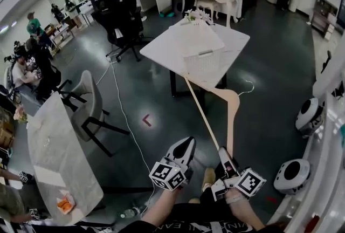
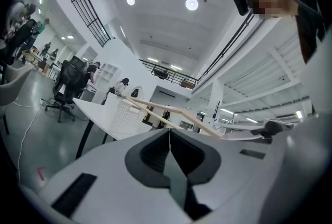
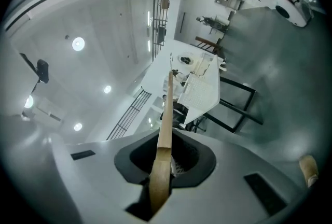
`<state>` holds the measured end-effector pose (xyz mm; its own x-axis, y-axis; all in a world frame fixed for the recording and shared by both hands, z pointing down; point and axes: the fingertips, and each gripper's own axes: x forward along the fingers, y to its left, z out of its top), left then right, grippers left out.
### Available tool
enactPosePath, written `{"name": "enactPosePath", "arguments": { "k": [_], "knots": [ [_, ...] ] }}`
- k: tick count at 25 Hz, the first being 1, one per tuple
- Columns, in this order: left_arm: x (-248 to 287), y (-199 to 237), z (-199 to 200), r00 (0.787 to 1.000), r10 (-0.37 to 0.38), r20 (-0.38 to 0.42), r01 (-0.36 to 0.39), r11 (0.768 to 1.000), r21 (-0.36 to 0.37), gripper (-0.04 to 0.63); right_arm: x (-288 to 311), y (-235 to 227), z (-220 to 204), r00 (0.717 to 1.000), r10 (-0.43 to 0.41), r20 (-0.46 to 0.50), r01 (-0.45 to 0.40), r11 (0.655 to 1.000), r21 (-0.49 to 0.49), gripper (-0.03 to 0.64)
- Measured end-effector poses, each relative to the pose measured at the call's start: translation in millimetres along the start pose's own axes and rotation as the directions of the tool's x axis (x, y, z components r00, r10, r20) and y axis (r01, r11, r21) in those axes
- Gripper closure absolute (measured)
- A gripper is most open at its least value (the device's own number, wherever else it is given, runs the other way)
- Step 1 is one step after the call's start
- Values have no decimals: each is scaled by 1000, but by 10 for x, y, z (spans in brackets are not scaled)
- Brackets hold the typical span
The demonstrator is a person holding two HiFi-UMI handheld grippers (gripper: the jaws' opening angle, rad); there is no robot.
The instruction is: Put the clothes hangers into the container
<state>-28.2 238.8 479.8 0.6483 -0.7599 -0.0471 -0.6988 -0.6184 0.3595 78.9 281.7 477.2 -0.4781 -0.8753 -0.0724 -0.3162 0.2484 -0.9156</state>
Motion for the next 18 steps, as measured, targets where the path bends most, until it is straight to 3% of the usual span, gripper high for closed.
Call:
{"name": "enactPosePath", "arguments": {
  "k": [10,18],
  "knots": [
    [1000,364,461,998,-6,57,2,998,66,586,878,-136,747,998,59,-26,-60,997,-44,563],
    [1517,604,527,998,25,56,-29,997,69,586,1251,-366,1088,998,37,-55,-38,999,-21,563]
  ]
}}
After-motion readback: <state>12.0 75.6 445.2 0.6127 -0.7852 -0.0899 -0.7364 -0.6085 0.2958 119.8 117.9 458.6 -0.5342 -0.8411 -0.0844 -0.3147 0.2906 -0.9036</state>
